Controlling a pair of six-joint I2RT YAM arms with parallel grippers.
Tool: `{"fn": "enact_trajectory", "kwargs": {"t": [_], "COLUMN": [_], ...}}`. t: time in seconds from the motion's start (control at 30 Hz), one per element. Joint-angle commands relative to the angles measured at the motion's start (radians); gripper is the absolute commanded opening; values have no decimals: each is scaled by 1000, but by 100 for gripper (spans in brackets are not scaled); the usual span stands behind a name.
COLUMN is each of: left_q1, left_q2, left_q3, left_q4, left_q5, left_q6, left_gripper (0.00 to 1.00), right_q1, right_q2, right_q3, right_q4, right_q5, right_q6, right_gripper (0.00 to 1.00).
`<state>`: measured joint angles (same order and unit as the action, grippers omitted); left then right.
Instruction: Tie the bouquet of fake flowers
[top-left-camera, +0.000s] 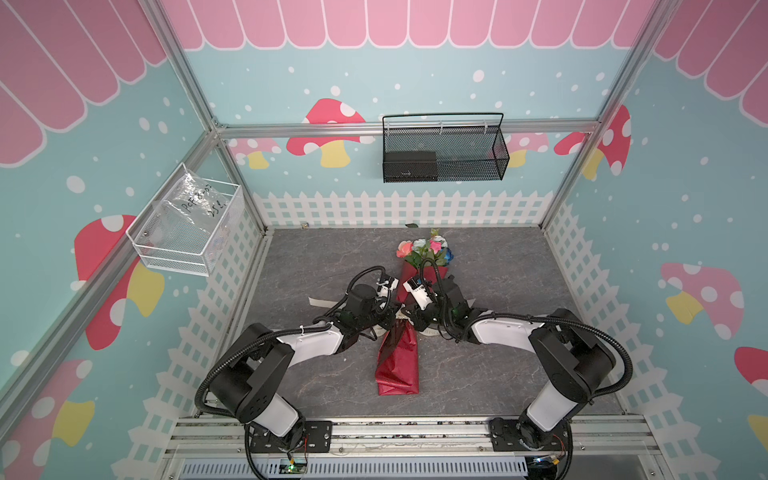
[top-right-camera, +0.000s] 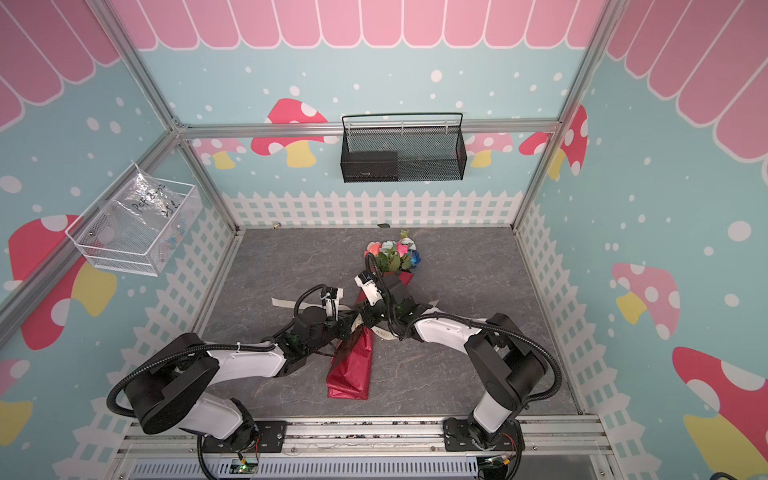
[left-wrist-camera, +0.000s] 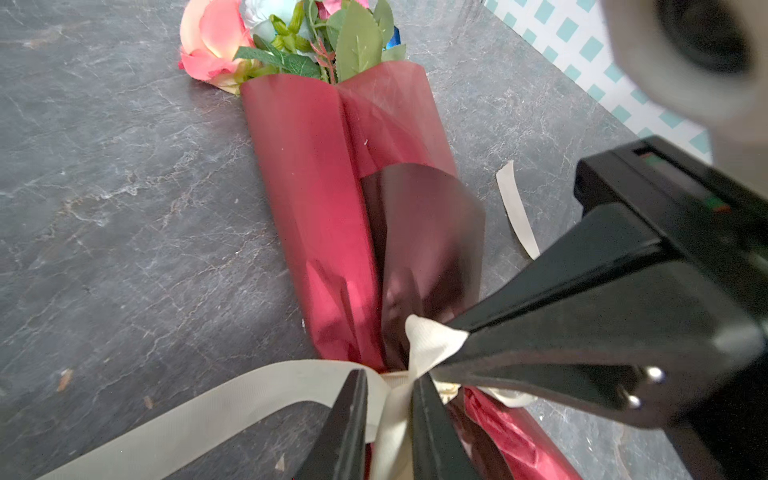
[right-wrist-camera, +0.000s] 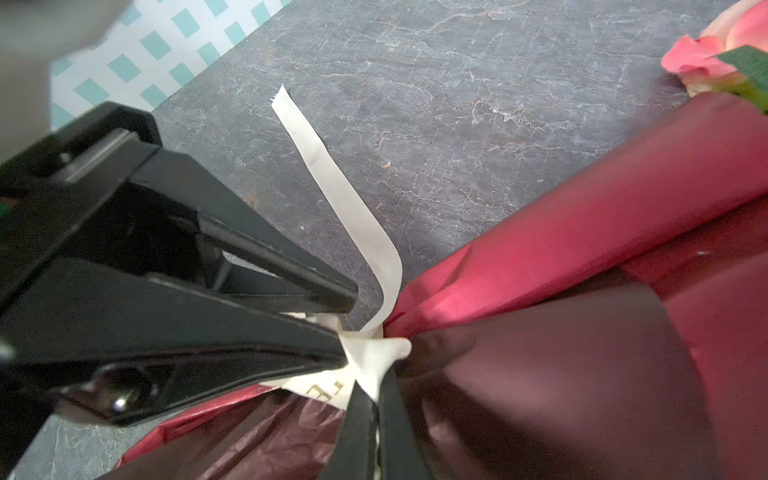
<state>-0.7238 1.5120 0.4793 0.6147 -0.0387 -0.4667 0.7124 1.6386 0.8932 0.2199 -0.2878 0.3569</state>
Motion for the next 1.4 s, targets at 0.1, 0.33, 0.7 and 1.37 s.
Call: {"fn": "enact_trajectory", "kwargs": {"t": [0.1,0.33,0.7,1.37], "left_q1": [-8,-8,-8,-8], "left_q2": [29,47,79,129], "left_q3": [-5,-12,-28,-45], "left_q4": [85,120,191,287], "left_q5": [-46,-43,-63,-69], "left_q6": [8,-2,-30,-40], "left_gripper": [0,0,0,0], "right_q1": [5,5,5,-4], "right_q2": [13,25,-1,-105], "right_q3": [-9,-25,-82,-119], "right_q4": [-80,-77,-72,-61], "right_q5": [-3,6,29,23], "right_q6": [-48,-54,-32,-66], "right_gripper": [15,18,9,21]}}
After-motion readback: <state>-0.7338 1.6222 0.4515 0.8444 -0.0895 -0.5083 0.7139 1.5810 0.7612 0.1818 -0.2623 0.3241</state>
